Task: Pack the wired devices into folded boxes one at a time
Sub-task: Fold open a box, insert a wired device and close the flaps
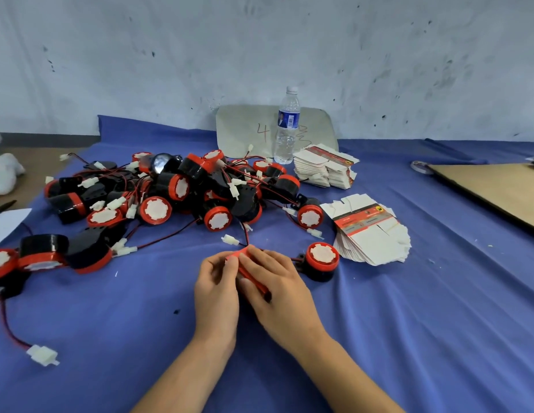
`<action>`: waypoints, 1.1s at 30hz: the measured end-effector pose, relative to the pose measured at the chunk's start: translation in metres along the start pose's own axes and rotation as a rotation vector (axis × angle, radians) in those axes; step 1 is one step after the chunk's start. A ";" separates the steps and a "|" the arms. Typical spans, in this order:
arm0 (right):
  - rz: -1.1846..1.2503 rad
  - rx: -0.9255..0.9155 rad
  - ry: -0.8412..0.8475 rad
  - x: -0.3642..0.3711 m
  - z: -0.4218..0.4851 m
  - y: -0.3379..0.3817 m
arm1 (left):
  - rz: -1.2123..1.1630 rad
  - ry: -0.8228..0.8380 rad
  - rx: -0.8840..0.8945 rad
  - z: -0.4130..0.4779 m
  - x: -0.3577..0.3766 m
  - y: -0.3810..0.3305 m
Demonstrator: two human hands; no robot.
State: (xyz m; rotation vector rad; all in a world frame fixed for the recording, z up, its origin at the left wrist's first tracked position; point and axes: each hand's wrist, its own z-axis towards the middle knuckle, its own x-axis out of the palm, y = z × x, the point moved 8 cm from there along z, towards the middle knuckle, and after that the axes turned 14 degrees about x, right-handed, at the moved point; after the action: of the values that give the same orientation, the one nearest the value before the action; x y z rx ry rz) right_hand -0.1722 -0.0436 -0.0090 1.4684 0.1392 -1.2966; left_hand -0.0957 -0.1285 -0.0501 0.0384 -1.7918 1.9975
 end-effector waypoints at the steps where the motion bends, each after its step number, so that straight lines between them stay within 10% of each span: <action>1: -0.018 -0.016 -0.010 -0.001 -0.001 0.001 | 0.014 0.006 0.011 0.001 0.000 -0.001; 26: -0.472 -0.128 -0.108 0.000 -0.014 0.010 | 0.253 0.108 0.148 0.005 0.003 -0.011; 33: -0.506 -0.032 0.142 0.013 -0.006 0.003 | 0.261 0.050 0.132 0.012 0.001 -0.012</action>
State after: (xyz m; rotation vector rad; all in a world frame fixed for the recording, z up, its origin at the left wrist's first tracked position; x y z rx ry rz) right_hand -0.1611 -0.0475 -0.0181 1.5529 0.6561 -1.5761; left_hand -0.0954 -0.1386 -0.0370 -0.2129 -1.7045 2.2740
